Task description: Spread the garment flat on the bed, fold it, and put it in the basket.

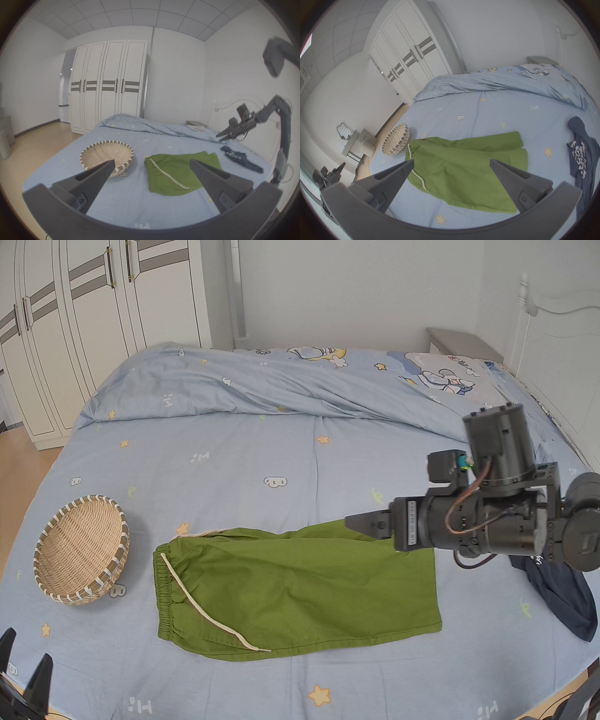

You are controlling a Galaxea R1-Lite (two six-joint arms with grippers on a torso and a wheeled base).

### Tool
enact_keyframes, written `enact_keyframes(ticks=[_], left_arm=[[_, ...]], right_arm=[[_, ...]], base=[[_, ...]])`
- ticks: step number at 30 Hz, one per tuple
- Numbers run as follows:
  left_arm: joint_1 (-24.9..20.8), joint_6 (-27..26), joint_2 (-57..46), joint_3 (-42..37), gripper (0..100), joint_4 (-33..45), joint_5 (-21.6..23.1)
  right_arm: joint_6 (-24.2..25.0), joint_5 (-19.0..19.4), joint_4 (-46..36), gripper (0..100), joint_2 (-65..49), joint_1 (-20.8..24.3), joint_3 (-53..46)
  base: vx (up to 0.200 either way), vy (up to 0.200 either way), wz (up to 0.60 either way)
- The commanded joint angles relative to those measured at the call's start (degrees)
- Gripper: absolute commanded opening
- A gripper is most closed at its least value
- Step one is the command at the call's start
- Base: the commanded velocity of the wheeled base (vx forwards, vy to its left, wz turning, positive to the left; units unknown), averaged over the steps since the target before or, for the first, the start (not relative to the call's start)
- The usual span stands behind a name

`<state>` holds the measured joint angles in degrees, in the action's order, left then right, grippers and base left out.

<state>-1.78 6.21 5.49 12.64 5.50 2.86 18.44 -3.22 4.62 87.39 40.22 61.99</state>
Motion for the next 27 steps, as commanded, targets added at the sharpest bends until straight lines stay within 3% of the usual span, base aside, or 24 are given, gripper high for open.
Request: enact_keyframes(ticks=[1, 5, 7, 10, 15, 20, 27], left_arm=[[-10.96, 10.93, 27.03, 10.39, 100, 5.40, 3.81], [-12.37, 16.82, 37.40, 10.39, 100, -0.66, 9.88], [-10.70, 22.71, 45.75, 10.74, 100, -7.34, 16.38], [-4.99, 25.08, 56.39, 10.47, 100, -13.76, 22.62], [4.77, 24.47, 74.85, 8.98, 100, -22.11, 29.57], [9.78, 17.70, 86.98, 4.41, 100, -33.45, 34.84], [16.37, 4.52, 97.08, 2.30, 100, -39.69, 41.78]], right_arm=[[4.06, 7.79, 0.21, 100, -14.18, -10.60, -15.50], [4.41, 15.17, 0.39, 100, -17.26, -16.22, -20.68], [3.97, 22.03, 0.39, 100, -17.61, -22.29, -22.09], [3.79, 28.27, 0.30, 100, -17.43, -26.59, -23.05], [2.30, 29.59, 0.30, 100, -17.08, -28.26, -28.06], [-4.82, 30.20, 1.09, 100, -16.73, -29.14, -33.95], [-6.93, 36.18, 4.78, 100, -14.88, -30.55, -36.76]], base=[[0.000, 0.000, 0.00], [0.000, 0.000, 0.00], [0.000, 0.000, 0.00], [0.000, 0.000, 0.00], [0.000, 0.000, 0.00], [0.000, 0.000, 0.00], [0.000, 0.000, 0.00]])
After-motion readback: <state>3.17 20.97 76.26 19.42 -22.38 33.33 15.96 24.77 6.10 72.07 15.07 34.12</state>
